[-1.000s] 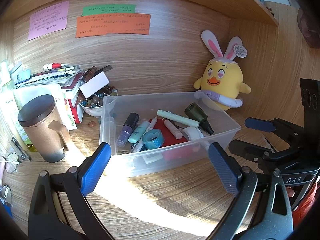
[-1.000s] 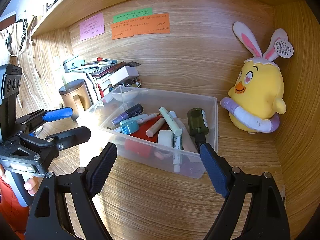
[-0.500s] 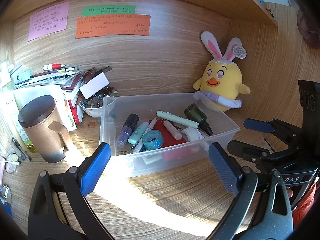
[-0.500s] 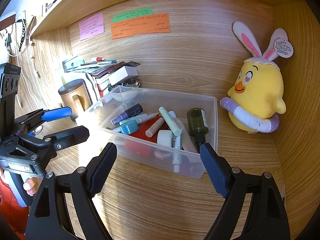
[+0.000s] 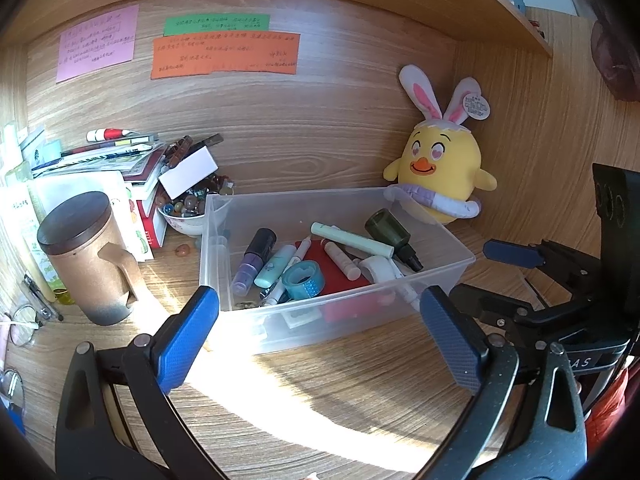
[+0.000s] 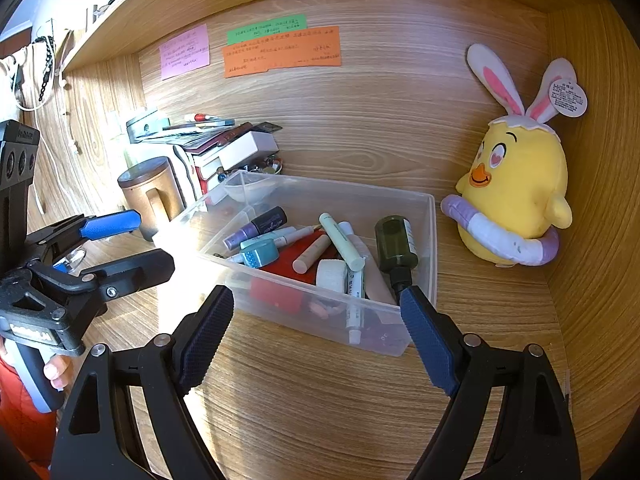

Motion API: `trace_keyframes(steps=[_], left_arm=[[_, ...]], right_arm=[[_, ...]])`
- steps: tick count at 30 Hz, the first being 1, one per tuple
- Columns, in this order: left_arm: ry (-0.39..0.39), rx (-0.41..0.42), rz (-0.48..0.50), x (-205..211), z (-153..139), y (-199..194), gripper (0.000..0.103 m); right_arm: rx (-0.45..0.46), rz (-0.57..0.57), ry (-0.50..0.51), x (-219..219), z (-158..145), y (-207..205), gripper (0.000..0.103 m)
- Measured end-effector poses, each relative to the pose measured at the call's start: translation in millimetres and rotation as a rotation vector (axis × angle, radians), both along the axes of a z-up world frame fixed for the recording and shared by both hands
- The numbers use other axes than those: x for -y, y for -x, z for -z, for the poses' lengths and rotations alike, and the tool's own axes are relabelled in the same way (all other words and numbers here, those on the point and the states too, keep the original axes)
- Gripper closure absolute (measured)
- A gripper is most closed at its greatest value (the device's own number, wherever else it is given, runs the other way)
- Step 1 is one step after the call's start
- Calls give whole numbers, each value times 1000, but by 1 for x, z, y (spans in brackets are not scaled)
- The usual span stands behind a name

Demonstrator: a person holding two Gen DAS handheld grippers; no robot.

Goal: Organize objects

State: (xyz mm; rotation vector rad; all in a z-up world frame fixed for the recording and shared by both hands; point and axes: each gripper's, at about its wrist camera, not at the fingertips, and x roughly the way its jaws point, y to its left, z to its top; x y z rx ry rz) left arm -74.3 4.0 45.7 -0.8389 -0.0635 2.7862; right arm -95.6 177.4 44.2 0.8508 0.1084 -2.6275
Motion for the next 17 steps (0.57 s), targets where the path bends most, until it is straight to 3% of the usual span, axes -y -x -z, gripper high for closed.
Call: trace_keyframes(steps=[17], left_arm=[[-7,13,7,6,4,-2,1]], right_arm=[[4,2,-5,1,3,-1,18]])
